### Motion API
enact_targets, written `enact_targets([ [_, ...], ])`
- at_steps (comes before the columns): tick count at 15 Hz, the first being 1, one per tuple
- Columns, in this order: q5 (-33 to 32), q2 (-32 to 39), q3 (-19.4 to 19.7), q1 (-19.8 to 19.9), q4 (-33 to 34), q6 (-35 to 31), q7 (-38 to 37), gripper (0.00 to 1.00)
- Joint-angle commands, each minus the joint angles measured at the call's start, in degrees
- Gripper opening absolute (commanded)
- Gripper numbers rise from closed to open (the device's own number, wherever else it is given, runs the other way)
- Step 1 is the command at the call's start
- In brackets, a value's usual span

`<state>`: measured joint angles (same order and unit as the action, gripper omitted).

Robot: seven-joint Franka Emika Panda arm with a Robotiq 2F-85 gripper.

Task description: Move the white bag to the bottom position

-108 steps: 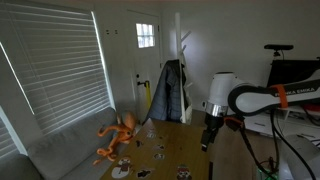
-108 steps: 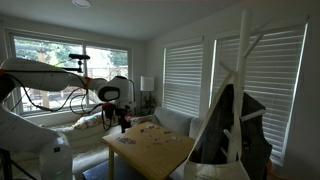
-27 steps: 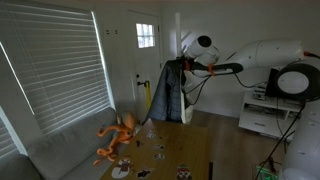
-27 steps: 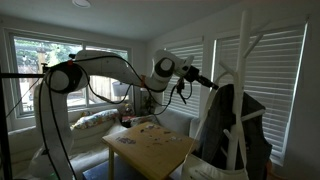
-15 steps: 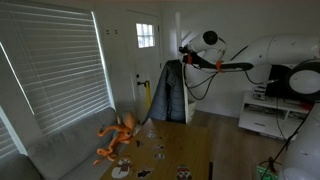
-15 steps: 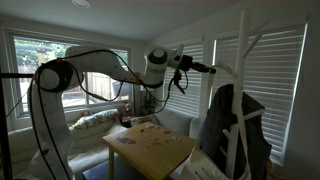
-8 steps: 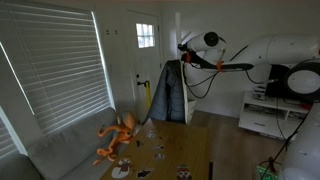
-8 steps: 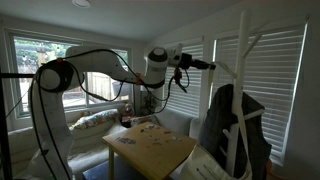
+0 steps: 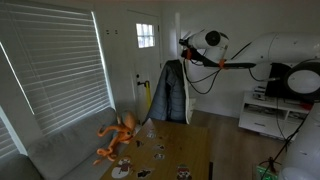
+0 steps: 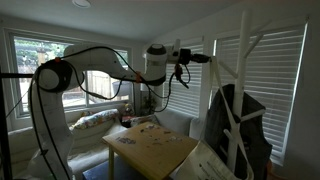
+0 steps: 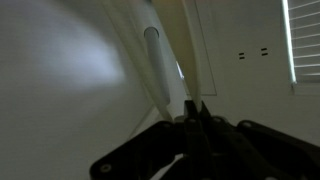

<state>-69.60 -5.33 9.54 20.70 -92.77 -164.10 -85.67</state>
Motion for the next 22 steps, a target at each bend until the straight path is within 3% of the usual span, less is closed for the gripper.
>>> enact_targets([
  [1, -5.7, -2.1, -0.3, 0.8, -1.1, 1.8, -4.7, 0.01],
  [10, -5.9, -7.1, -0.1, 1.3, -10.6, 8.6, -4.1, 0.01],
  [16, -7.2, -3.9, 1.4, 2.9, -10.0, 3.9, -10.7, 0.01],
  [22, -4.7, -1.7, 3.8, 3.6, -9.8, 1.5, -9.6, 0.01],
])
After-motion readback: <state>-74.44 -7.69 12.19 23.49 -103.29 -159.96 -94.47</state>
